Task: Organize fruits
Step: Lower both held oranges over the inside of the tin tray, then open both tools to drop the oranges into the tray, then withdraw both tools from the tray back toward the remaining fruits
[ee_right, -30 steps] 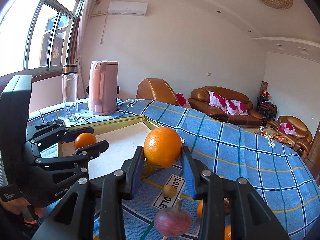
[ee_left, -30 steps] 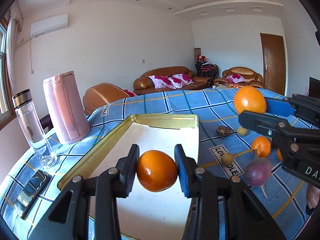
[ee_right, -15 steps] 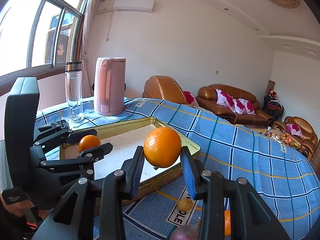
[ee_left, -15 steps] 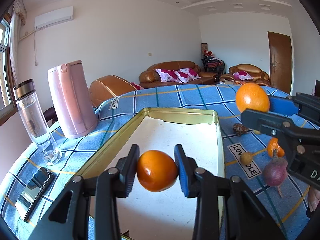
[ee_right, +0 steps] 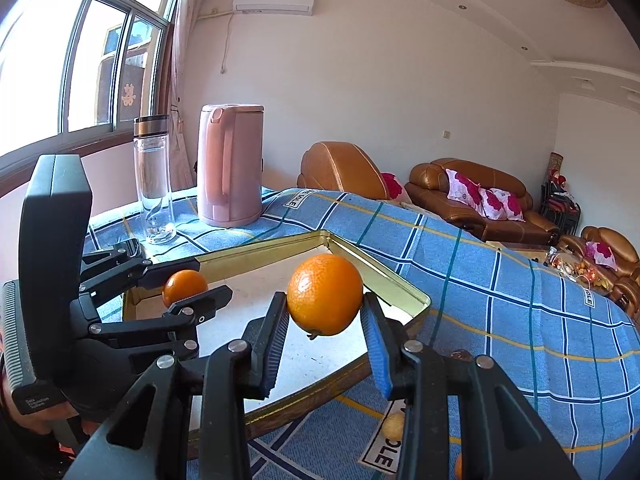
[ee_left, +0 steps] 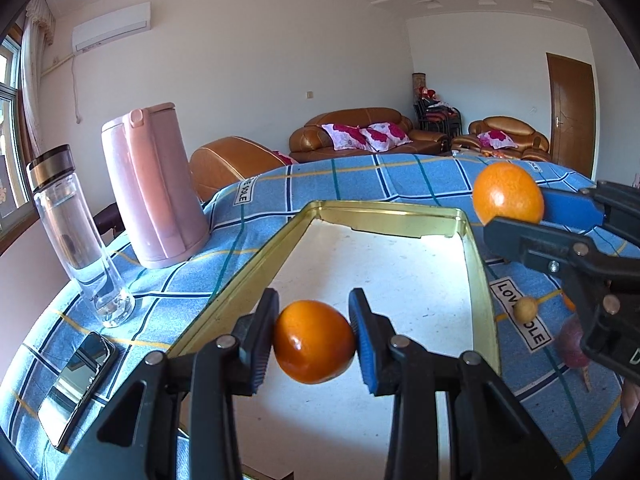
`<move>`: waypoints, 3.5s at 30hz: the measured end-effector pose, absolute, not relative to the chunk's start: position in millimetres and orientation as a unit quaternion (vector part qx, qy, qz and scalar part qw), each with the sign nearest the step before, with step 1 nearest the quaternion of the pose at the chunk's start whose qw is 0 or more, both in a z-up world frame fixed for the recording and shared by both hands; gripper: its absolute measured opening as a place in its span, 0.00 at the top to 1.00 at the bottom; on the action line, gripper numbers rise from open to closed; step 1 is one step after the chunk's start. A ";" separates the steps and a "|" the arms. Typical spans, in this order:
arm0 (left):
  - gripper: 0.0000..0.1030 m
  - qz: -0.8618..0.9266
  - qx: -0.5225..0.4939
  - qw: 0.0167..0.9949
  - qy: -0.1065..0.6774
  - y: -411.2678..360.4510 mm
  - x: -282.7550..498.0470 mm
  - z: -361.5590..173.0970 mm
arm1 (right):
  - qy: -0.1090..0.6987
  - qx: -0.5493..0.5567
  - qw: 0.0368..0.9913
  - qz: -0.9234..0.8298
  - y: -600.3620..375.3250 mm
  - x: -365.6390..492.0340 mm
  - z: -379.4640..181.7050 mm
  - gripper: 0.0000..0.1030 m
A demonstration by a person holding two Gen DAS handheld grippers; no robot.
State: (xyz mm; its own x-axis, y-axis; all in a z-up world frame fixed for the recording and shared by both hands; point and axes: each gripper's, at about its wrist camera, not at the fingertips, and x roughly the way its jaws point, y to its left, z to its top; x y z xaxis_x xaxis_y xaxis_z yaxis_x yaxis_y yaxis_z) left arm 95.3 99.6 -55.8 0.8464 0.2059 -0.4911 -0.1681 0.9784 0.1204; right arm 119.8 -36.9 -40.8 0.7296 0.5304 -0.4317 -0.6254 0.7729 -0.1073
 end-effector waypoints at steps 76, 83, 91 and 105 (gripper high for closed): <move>0.31 0.056 -0.001 0.956 0.287 101.9 76.8 -58.0 | 0.255 -0.107 0.910 0.309 -38.0 114.7 -62.2 0.41; 0.30 0.017 0.007 0.963 0.268 59.9 66.3 -50.5 | 0.233 -0.088 0.931 0.266 -91.3 101.7 -57.3 0.40; 0.28 -0.020 0.037 0.961 0.273 10.9 68.5 -55.9 | 0.224 -0.051 0.953 0.199 -169.9 92.1 -57.0 0.40; 0.28 -0.075 0.062 0.950 0.298 -53.8 86.4 -68.7 | 0.279 0.016 0.954 0.108 -268.7 129.3 -82.2 0.40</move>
State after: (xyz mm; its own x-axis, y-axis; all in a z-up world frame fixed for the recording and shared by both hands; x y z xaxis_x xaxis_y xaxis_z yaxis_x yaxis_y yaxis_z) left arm 86.4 -53.8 -68.7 0.8114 -0.1053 -0.5749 0.1791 0.9811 0.0730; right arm 129.3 -268.7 -82.2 0.8213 0.2141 -0.5288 -0.1966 0.9763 0.0899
